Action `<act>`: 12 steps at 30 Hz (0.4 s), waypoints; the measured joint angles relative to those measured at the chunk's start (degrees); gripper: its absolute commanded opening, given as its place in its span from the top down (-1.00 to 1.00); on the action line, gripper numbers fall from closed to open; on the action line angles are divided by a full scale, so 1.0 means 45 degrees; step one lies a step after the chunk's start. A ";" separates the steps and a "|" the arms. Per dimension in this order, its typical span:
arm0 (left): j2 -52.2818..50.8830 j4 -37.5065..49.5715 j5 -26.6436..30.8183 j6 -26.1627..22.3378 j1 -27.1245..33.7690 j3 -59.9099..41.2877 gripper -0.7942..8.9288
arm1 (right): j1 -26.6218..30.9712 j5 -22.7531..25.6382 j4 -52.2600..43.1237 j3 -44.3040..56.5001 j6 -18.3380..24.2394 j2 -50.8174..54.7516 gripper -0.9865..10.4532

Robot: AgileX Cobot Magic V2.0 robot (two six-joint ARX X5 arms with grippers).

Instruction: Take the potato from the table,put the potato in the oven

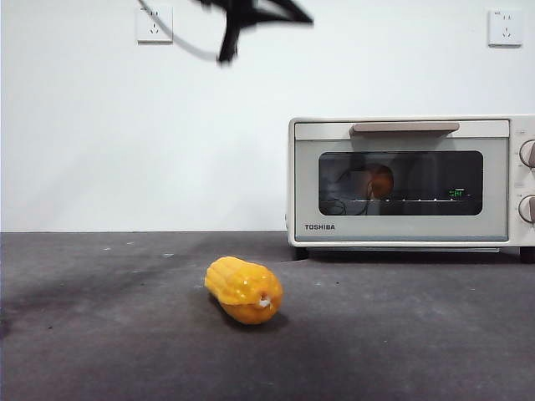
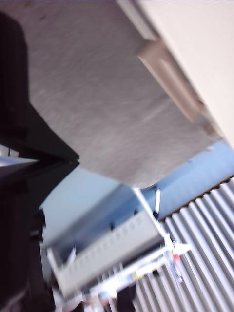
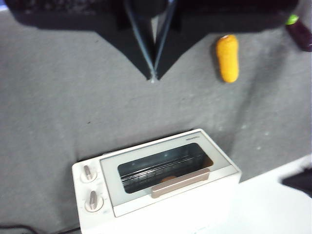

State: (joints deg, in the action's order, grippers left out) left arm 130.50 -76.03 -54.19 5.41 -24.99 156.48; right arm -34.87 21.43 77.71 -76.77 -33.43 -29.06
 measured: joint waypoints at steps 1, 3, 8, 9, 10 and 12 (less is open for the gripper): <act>-0.0306 0.0015 0.0253 -0.0194 -0.0107 0.0160 0.84 | 0.0000 0.0189 0.0000 0.0000 0.0136 0.0005 0.82; -0.0976 0.0029 0.0879 -0.0413 -0.0350 0.0301 0.84 | 0.0000 0.0510 0.0000 0.0000 0.0301 0.0010 0.82; -0.2754 0.0039 0.3463 -0.0636 -0.1200 0.0325 0.84 | 0.0000 0.0913 0.0000 0.0000 0.0442 0.0010 0.82; -0.3041 0.0034 0.3988 -0.0641 -0.1379 0.0321 0.84 | 0.0000 0.0923 0.0000 0.0000 0.0442 0.0010 0.82; -0.3381 0.0039 0.4648 -0.0665 -0.1579 0.0321 0.84 | 0.0000 0.0942 0.0000 0.0000 0.0442 0.0010 0.82; -0.4027 0.0034 0.5824 -0.0748 -0.1957 0.0321 0.84 | 0.0000 0.0952 0.0000 0.0000 0.0442 0.0010 0.82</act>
State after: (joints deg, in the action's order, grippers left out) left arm 112.38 -75.88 -27.99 2.04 -33.80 157.93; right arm -34.87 25.71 77.71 -76.77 -31.44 -29.02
